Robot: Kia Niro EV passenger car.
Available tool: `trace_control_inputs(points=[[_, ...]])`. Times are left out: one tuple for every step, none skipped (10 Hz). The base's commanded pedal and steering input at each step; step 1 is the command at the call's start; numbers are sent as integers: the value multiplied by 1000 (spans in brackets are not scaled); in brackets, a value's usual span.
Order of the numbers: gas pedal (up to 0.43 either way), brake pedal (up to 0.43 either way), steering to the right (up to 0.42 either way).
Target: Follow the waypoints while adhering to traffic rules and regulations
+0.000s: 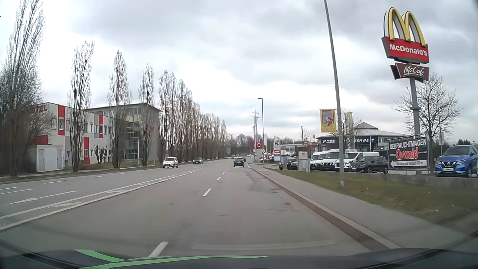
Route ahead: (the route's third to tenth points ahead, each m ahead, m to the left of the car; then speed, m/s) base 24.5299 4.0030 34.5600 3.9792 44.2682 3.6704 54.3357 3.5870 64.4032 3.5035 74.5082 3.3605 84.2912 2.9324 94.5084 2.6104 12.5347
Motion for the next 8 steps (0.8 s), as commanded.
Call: trace_control_inputs(points=[[47,0,-1],[47,0,-1],[47,0,0],[47,0,-1],[47,0,-1],[47,0,0],[47,0,-1],[47,0,-1]])
